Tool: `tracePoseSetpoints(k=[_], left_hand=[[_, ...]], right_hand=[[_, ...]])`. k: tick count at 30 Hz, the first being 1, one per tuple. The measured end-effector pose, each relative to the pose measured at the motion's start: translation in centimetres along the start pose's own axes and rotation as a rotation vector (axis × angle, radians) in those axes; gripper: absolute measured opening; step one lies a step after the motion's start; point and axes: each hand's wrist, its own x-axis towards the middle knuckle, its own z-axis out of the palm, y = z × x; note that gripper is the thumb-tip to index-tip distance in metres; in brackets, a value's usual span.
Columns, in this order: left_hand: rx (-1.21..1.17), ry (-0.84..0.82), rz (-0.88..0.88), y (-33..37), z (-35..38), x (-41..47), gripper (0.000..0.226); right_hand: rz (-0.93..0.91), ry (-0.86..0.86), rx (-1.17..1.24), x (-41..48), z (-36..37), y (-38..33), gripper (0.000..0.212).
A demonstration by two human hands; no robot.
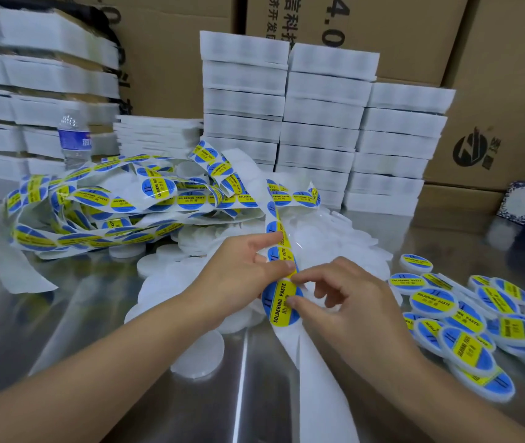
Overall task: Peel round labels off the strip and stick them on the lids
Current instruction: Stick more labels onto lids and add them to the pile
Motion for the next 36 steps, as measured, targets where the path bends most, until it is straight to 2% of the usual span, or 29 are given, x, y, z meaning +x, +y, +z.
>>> tracePoseSetpoints(k=[6,10,19,23,27,31,33,36], left_hand=[[-0.038,0.048,-0.075,0.1,0.7,-0.3,0.033],[-0.046,0.036,-0.097,0.2,0.7,-0.4,0.03],[0.014,-0.022,-0.073,0.0,0.4,-0.2,0.035],[0.03,-0.061,-0.089,-0.1,0.2,-0.1,0.039],[-0.033,-0.041,-0.095,-0.4,-0.1,0.1,0.023],[-0.026,0.001,-0.113,-0.3,-0.6,0.3,0.03],[-0.033,0.007,-0.14,-0.2,-0.8,0.5,0.032],[-0.07,0.004,-0.177,-0.3,-0.9,0.7,0.032]], right_hand=[[-0.13,0.116,-0.162,0.0,-0.2,-0.3,0.005],[-0.216,0.152,-0.221,-0.1,-0.4,-0.3,0.007],[-0.221,0.081,-0.174,-0.4,-0.2,-0.7,0.006],[-0.117,-0.089,0.029,-0.9,0.3,-1.2,0.005],[-0.066,-0.284,0.193,-1.2,0.1,-1.9,0.009],[0.046,-0.531,0.569,-0.5,-1.9,-1.9,0.003],[0.127,-0.529,0.783,0.4,-3.2,-1.3,0.006],[0.242,-0.307,1.039,2.2,-4.8,0.2,0.011]])
